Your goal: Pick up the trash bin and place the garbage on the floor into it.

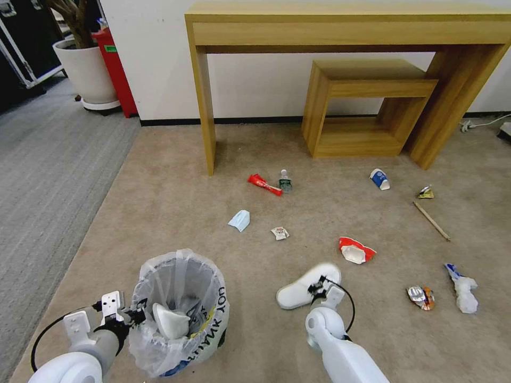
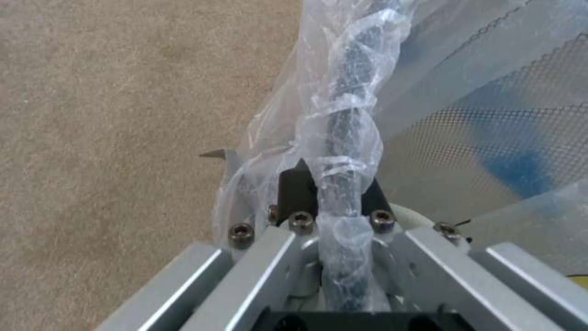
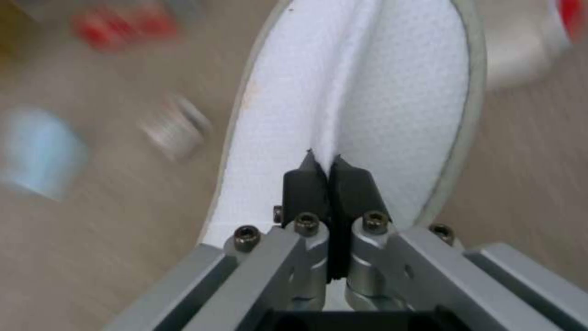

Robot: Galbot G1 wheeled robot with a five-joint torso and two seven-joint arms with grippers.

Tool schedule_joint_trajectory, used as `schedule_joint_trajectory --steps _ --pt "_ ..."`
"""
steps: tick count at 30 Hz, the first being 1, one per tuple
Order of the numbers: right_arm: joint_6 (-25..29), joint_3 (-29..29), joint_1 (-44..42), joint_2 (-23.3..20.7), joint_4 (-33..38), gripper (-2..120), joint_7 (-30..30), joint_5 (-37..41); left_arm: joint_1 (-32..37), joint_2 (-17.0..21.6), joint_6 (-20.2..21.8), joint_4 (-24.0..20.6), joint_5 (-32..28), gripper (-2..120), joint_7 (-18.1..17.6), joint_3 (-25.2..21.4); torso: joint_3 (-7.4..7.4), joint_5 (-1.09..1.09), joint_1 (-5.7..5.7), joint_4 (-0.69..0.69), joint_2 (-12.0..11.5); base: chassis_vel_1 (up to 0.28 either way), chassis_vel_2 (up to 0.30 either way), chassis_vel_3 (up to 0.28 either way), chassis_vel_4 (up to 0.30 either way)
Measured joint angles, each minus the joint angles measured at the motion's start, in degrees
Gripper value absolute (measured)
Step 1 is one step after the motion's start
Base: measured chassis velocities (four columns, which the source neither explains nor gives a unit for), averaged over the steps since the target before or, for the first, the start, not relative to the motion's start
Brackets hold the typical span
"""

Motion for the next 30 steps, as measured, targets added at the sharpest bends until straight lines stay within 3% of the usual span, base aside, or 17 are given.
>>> schedule_joint_trajectory --steps 4,6,8,10,12,14,16,18,21,30 --pt "2.8 -1.5 -0.5 -2.9 9.9 0 -3.8 0.1 0.0 0.0 0.0 -0.5 0.0 0 -0.1 0.0 0.0 0.01 0.0 0.01 0.0 0.0 0.0 0.0 0.0" --pt "3.9 -3.9 0.3 -6.6 19.8 0 -6.7 1.0 0.0 -0.3 0.1 -1.1 -0.1 0 -0.2 0.0 -0.01 0.0 0.0 0.01 0.0 0.0 0.0 0.0 0.0" --pt "4.0 -4.7 0.7 -7.7 21.9 0 -7.2 1.4 0.0 -0.3 0.1 -1.2 -0.1 0 -0.2 0.1 -0.01 0.02 0.0 0.01 0.0 0.0 0.0 0.0 0.0" --pt "4.8 -8.9 3.3 -14.2 30.3 0 -9.5 4.9 0.0 -0.5 0.2 -1.7 -0.1 0 -0.3 0.1 -0.01 -0.01 0.0 0.02 0.0 0.0 0.0 0.0 0.0" --pt "5.0 -10.0 4.0 -15.8 31.6 0 -10.2 5.6 0.1 -0.6 0.3 -1.8 -0.1 0 -0.3 0.0 0.0 0.01 0.0 0.01 0.0 0.0 0.0 0.0 0.0" --pt "6.9 -14.9 7.6 -21.7 36.4 0 -14.2 7.5 0.1 -0.6 0.3 -2.2 -0.1 0 -0.3 0.0 -0.01 -0.02 0.0 0.0 0.0 0.0 0.0 0.0 0.0" --pt "7.5 -16.2 8.4 -22.7 37.2 0 -15.1 7.9 0.1 -0.7 0.3 -2.3 -0.1 0 -0.4 -0.1 -0.01 -0.01 -0.01 0.01 0.0 0.0 0.0 0.0 0.0" --pt "10.8 -21.6 12.7 -26.2 38.6 0 -20.6 9.3 0.1 -0.9 0.4 -2.6 0.0 0 -0.4 -0.1 -0.01 0.0 0.0 0.01 0.0 0.0 0.0 0.0 0.0" --pt "14.2 -25.6 16.7 -27.6 37.8 0 -25.2 9.5 0.2 -1.4 0.4 -2.7 0.0 0 -0.4 -0.1 0.0 0.01 0.0 0.01 0.0 0.0 0.0 0.0 0.0" --pt "20.7 -33.2 24.5 -28.0 32.9 0 -36.3 9.2 0.1 -3.0 0.5 -3.1 0.5 0 -0.4 -0.1 0.0 0.0 0.0 0.01 0.0 0.0 0.0 0.0 0.0"
